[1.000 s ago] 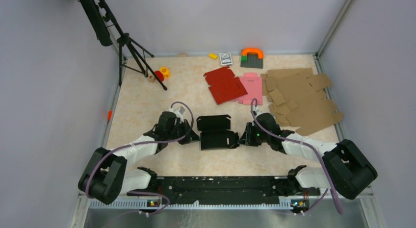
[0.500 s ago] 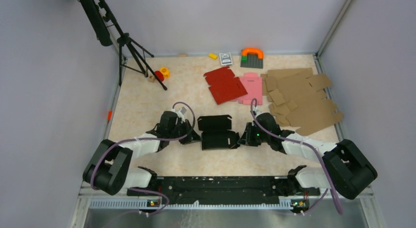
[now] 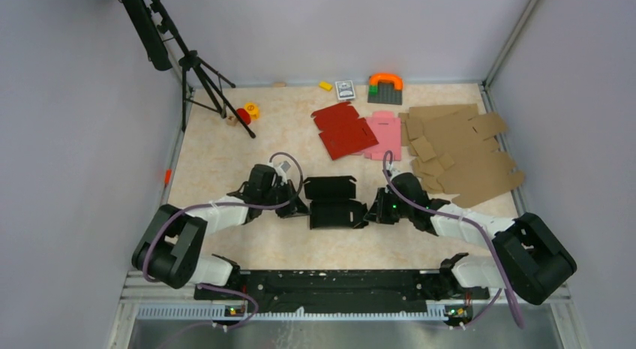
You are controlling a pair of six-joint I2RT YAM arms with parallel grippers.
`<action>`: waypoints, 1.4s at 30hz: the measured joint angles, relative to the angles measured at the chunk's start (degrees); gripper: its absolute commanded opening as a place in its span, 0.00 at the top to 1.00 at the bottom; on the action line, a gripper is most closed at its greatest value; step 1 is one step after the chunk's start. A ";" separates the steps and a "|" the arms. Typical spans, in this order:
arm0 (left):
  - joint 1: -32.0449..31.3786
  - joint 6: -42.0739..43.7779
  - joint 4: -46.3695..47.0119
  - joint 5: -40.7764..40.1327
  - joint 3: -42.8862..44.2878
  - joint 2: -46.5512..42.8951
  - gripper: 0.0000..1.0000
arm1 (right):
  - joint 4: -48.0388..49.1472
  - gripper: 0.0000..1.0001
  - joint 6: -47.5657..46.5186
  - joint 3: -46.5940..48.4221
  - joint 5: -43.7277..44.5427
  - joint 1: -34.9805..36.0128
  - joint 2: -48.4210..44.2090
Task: Fold the paper box
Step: Fold the paper box at the center of the board.
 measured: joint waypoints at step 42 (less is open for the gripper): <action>-9.64 4.72 -24.33 -24.61 8.74 -6.43 0.80 | -0.96 0.74 -0.28 -0.07 1.40 -0.02 -3.02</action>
